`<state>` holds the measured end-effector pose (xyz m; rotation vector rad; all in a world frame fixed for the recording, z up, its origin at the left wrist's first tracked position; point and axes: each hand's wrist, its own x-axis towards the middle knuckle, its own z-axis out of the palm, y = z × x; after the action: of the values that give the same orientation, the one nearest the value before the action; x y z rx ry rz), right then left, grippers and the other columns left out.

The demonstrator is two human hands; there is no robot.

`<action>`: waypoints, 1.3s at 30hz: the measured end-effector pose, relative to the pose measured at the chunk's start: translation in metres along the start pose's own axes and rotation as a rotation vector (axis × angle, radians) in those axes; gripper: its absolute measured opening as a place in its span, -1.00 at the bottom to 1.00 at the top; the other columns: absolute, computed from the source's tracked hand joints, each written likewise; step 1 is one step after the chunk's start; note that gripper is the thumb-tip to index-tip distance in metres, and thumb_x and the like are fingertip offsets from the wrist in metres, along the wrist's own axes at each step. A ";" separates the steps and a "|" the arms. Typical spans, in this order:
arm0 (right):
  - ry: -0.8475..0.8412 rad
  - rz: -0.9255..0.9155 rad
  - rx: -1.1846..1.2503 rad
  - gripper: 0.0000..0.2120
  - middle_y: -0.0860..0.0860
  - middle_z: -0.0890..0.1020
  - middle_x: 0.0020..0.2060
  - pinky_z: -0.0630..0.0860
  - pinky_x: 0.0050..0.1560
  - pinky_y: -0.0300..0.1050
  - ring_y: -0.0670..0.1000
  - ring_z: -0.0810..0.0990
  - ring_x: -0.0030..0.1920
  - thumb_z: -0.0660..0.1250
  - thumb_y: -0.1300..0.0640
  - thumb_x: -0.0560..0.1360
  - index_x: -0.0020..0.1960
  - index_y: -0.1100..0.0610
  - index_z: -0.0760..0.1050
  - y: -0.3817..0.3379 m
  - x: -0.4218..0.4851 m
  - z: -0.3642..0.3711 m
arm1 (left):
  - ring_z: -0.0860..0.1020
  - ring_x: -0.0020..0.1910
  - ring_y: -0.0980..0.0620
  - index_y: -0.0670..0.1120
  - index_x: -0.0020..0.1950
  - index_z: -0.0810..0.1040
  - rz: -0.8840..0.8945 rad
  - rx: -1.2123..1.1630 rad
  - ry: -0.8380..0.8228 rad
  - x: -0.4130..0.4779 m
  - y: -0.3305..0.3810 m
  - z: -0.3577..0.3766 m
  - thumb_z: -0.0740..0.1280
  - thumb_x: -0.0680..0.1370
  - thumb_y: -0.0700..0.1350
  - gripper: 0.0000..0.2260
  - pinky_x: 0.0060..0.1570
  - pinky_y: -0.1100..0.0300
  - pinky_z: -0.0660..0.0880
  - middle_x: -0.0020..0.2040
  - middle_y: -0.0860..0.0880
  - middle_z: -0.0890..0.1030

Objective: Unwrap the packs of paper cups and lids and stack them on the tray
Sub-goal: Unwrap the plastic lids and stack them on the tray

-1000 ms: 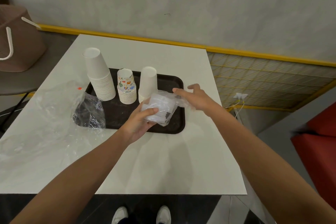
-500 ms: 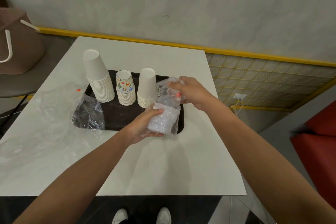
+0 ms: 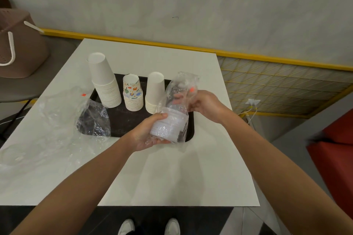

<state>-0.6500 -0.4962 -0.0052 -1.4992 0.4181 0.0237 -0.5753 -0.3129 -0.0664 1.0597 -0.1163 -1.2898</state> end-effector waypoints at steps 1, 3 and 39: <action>-0.013 -0.012 -0.192 -0.75 0.23 0.62 0.11 0.53 -0.12 -0.19 0.07 0.60 -0.10 0.20 0.30 0.50 -0.04 0.09 0.62 -0.002 -0.002 0.002 | 0.67 -0.12 -0.07 -0.09 0.13 0.50 -0.007 0.002 -0.009 0.000 0.000 -0.001 0.40 0.38 -0.06 -0.66 -0.12 0.04 0.62 -0.09 -0.12 0.69; -0.008 -0.054 -0.421 -0.65 0.04 0.67 0.04 0.40 -0.31 -0.27 -0.10 0.48 -0.31 0.20 0.28 0.55 -0.13 -0.07 0.66 -0.004 -0.002 0.004 | 0.67 -0.12 -0.07 -0.10 0.12 0.51 -0.006 -0.010 -0.025 0.000 0.001 0.001 0.41 0.39 -0.08 -0.67 -0.14 0.05 0.63 -0.08 -0.13 0.69; -0.094 -0.113 -0.481 -0.70 -0.13 0.61 -0.04 0.50 0.00 -0.28 -0.20 0.58 0.00 0.46 0.24 0.41 0.05 -0.06 0.53 0.030 -0.006 -0.006 | 0.59 0.04 -0.15 -0.08 0.22 0.51 0.047 -0.158 0.036 -0.004 0.004 0.009 0.33 0.38 -0.06 -0.59 -0.08 -0.02 0.55 0.07 -0.15 0.63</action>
<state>-0.6648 -0.4985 -0.0324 -1.9846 0.2603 0.1117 -0.5787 -0.3153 -0.0568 0.9386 -0.0121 -1.2163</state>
